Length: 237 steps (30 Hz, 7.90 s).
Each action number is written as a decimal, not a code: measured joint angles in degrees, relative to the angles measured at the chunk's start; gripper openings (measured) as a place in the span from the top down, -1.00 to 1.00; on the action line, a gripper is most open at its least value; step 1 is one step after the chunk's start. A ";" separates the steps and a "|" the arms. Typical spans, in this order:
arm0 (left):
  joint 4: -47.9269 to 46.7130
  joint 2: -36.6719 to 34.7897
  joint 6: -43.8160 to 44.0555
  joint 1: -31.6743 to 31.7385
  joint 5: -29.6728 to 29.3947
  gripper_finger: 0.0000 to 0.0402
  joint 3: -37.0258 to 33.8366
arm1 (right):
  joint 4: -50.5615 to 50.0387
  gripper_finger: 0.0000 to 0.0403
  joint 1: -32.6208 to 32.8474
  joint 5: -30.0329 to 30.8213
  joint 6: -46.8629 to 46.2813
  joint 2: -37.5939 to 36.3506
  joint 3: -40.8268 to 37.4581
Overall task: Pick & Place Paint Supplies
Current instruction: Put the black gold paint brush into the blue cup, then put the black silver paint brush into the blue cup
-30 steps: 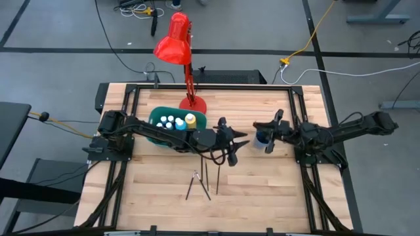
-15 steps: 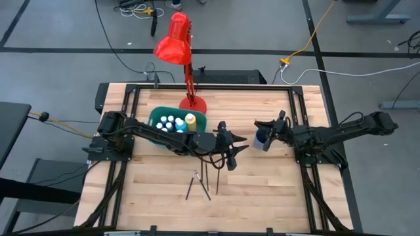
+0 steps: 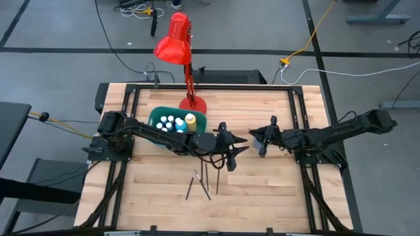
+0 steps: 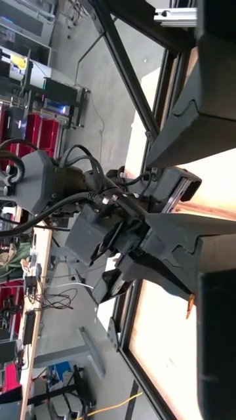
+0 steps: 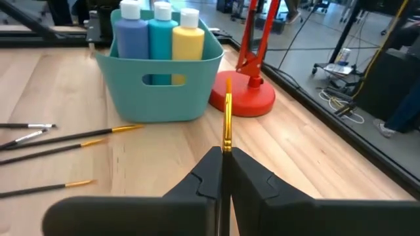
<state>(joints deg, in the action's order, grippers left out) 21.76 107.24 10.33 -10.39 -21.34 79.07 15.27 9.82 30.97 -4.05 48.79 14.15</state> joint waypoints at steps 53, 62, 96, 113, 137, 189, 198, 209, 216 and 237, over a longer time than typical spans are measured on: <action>-41.15 0.00 44.72 -13.54 -1.49 0.33 0.07 | 26.21 0.06 2.25 -47.04 6.43 -0.02 0.00; -56.83 1.61 66.10 -20.59 -0.36 0.33 0.10 | 26.19 0.06 2.25 -46.99 6.01 -0.02 0.00; -65.02 6.75 58.67 -23.97 -6.04 0.76 -5.55 | 29.58 0.06 2.23 -46.54 6.25 2.63 -0.02; -75.37 -10.54 41.22 -30.66 -8.96 0.50 -4.30 | 30.16 0.06 2.23 -47.11 7.38 2.63 -0.02; 6.44 -12.48 27.38 -36.45 -6.98 0.54 -53.14 | 30.05 0.06 2.23 -47.04 6.40 2.63 -0.02; 18.79 -12.44 11.03 -42.27 -5.09 0.68 -57.96 | 24.04 0.06 2.27 -46.91 0.01 2.63 -0.02; 18.72 -12.44 14.20 -42.27 0.88 0.68 -57.96 | 23.60 0.06 2.28 -47.09 -1.49 2.63 -0.02; 18.15 -12.44 11.98 -42.23 -2.68 0.77 -57.96 | 23.61 0.06 2.29 -47.08 -0.96 2.63 -0.02; 16.66 -12.41 13.51 -41.54 -2.87 0.78 -57.96 | 23.63 0.06 2.29 -47.09 0.22 2.63 -0.02; 16.18 -12.39 13.26 -38.14 3.63 0.78 -57.96 | 23.68 0.06 2.29 -47.10 0.26 2.63 -0.02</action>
<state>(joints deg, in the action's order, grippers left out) 37.94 94.85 23.59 -48.53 -17.72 21.10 38.95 12.12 -16.13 -3.79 51.42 14.13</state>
